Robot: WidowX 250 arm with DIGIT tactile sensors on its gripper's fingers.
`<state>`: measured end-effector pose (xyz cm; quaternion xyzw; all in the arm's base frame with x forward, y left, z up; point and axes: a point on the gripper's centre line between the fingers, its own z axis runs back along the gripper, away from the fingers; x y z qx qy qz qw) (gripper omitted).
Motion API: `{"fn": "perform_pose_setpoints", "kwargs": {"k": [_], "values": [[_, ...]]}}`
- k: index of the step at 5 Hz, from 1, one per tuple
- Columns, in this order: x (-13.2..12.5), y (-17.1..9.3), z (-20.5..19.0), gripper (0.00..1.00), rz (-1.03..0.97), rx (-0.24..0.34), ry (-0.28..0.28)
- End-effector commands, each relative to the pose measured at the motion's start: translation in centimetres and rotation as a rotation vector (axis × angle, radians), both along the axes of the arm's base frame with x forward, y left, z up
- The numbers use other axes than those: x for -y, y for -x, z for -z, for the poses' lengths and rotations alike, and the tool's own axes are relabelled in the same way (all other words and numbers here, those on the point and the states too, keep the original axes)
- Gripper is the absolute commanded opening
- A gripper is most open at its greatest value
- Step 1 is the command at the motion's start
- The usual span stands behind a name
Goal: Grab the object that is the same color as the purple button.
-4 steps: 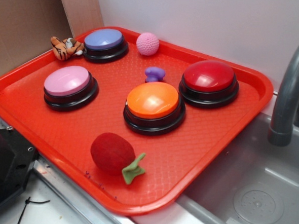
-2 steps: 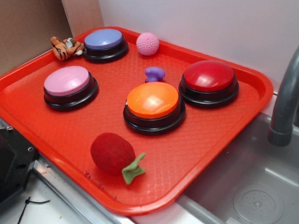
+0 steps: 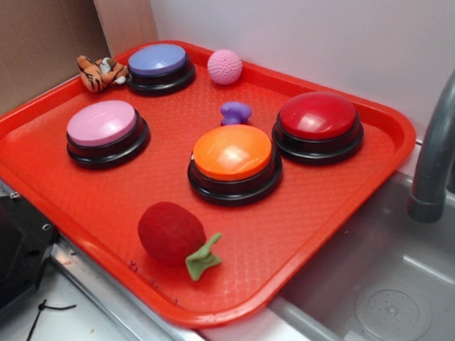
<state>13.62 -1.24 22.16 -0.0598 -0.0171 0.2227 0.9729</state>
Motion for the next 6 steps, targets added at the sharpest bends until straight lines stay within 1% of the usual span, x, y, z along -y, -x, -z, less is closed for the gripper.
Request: {"fn": "perform_pose_setpoints", "kwargs": {"k": [1,2,3,4,5,6], "values": [[-1.2,-3.2,1.1,1.0,-0.378,0.026,-0.005],[-1.4,-5.6,2.5,1.0,-0.608,0.055,-0.006],[-1.6,-7.7,3.9,1.0,-0.798,0.126,-0.005],[-1.2,-10.0,6.1,1.0,-0.943,0.195,0.023],[-0.7,-12.5,8.9,1.0,-0.991,0.221,0.001],[-0.6,-13.9,10.6,1.0,-1.039,0.206,0.004]]}}
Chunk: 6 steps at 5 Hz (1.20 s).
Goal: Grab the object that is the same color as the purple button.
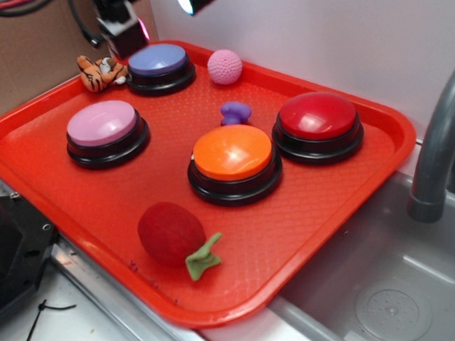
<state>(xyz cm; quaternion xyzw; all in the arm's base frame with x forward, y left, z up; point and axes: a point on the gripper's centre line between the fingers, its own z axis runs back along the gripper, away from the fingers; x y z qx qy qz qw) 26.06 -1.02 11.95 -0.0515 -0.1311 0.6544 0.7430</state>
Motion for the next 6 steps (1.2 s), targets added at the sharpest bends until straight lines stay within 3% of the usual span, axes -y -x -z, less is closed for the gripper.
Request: {"fn": "perform_pose_setpoints", "kwargs": {"k": [1,6], "values": [[-0.1,-2.4,1.9,1.0,-0.068,0.024,0.007],[2.9,-4.0,8.3,1.0,0.025,-0.067,0.001]]}}
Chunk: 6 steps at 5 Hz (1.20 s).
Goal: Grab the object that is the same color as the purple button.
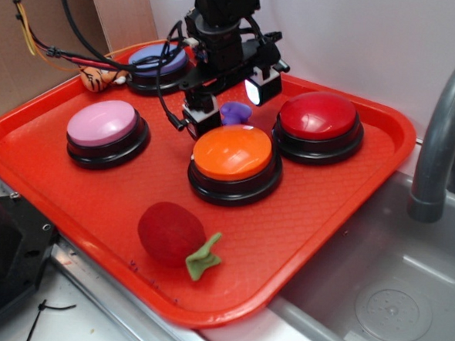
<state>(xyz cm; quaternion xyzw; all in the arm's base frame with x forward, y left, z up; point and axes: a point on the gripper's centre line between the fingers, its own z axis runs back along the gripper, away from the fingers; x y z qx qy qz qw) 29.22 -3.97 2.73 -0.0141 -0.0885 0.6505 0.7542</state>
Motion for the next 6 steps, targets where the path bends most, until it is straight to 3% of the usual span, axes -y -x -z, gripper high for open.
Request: {"fn": "perform_pose_setpoints", "kwargs": {"k": [1,2,4,5,6], "values": [[-0.2,-0.7,-0.8,0.11,0.003,0.056,0.017],[-0.7,-0.6,-1.1,0.0,0.003,0.066,0.02],[-2.3,0.3,-4.7,0.0,0.133,0.117,0.028],[-3.6,0.3,-7.0,0.0,0.252,0.063,0.024],[-4.9,-0.1,-9.2,0.0,0.489,-0.042,0.071]]}}
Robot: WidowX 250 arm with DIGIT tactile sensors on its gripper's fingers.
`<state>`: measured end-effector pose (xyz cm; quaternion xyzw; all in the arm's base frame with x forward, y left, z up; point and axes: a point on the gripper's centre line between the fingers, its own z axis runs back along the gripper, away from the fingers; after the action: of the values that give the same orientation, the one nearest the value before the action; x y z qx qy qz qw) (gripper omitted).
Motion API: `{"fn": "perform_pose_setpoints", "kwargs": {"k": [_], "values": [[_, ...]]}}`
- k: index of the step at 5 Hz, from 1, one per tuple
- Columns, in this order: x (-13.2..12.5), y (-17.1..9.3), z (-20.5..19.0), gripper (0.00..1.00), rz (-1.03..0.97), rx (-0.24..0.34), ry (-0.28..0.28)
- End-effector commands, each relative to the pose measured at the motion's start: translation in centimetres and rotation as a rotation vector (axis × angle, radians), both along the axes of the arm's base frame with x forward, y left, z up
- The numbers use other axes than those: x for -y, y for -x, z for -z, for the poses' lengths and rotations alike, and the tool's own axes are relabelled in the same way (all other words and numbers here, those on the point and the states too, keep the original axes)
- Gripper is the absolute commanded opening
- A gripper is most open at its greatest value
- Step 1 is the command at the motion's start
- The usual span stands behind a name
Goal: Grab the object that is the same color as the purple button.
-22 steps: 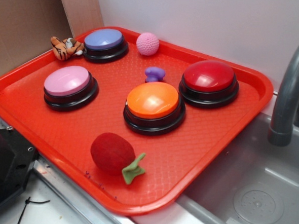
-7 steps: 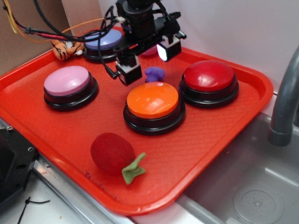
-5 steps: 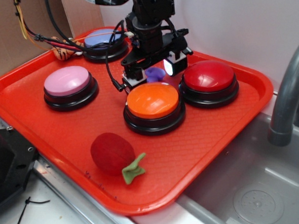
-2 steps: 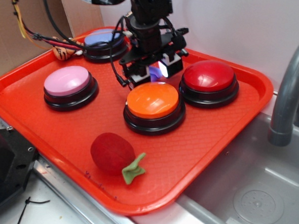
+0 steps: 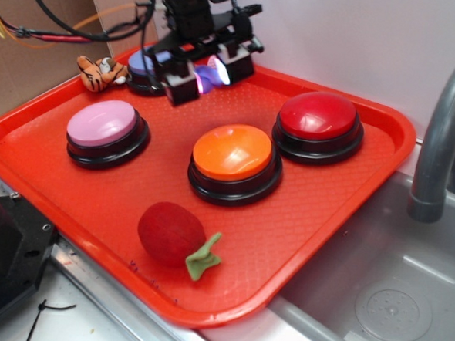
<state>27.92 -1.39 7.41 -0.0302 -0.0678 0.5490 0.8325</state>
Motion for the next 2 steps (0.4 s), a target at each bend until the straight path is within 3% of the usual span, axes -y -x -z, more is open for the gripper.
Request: {"fn": "perform_pose_setpoints", "kwargs": {"k": [1,2], "values": [[-2.6,-1.2,-5.8,0.0,0.433,-0.025,0.057],[-2.7,-0.7,-7.4,0.0,0.62,-0.011,0.023]]}}
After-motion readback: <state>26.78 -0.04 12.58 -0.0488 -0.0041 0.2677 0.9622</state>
